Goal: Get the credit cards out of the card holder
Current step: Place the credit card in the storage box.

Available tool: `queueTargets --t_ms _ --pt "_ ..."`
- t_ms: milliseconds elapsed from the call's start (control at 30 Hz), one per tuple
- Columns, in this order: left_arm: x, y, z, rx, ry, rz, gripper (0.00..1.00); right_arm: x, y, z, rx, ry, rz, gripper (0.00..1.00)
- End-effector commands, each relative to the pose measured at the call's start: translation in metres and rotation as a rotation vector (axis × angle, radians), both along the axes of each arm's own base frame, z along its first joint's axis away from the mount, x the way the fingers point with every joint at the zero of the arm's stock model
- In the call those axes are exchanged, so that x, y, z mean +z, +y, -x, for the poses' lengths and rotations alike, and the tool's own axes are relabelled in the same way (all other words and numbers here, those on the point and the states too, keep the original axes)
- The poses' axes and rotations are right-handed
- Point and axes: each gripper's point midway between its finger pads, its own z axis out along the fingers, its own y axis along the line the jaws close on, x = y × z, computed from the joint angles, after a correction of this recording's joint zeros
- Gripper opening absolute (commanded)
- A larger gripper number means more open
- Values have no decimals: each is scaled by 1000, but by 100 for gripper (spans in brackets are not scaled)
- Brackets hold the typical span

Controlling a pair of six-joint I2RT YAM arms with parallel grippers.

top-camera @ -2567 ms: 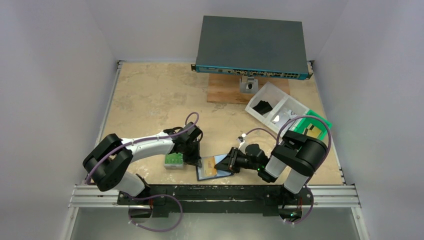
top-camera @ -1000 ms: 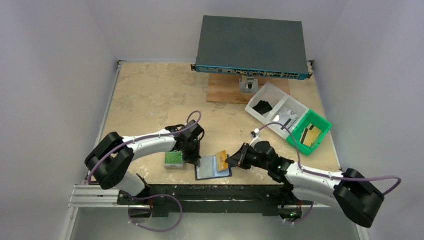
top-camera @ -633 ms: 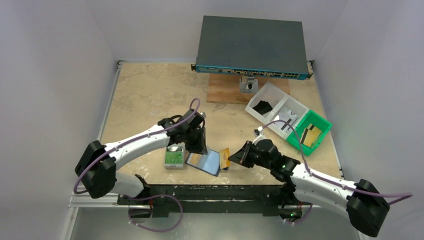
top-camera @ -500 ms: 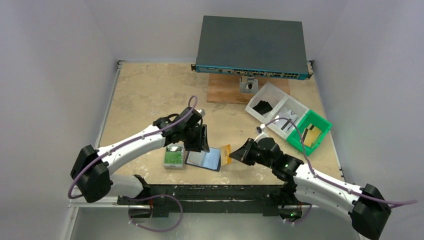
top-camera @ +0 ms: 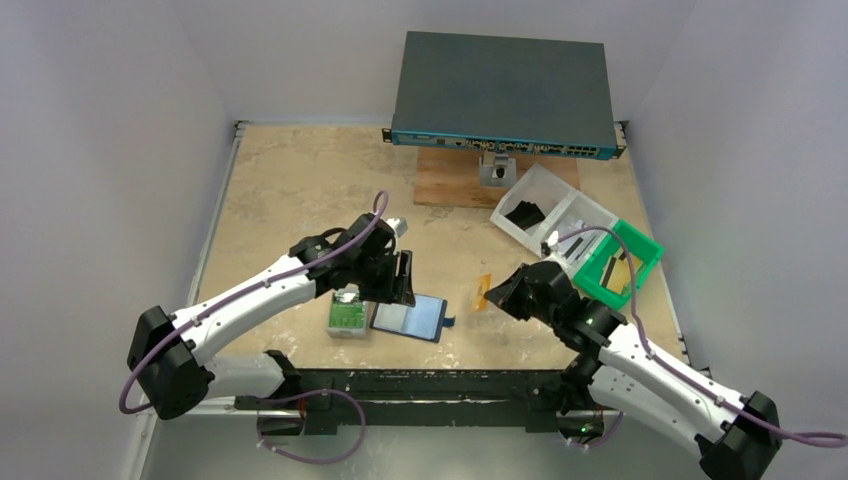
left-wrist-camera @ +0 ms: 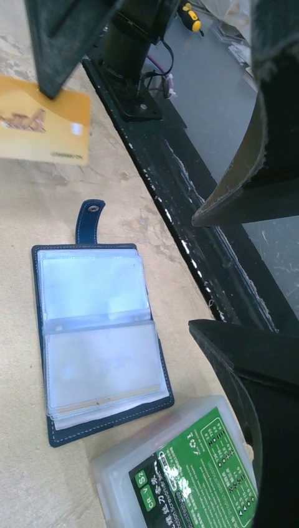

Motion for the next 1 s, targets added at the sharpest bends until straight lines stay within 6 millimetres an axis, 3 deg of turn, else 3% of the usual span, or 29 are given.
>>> queueTargets --t_ms 0,300,600,667,800,967 --pt "21 -4 1 -68 -59 45 56 15 -46 -15 -163 -5 143 0" --pt "19 -11 6 -121 -58 86 56 28 -142 -45 -403 74 415 0" --pt "14 -15 8 -153 -45 101 55 75 -227 -66 -614 136 557 0" --pt "13 -16 9 -157 -44 104 55 82 -254 -64 -687 155 602 0" --pt "13 -17 11 -167 -36 112 54 78 -287 -57 -759 219 657 0" --pt "13 -19 13 -177 -30 127 53 69 -314 -54 -820 253 666 0"
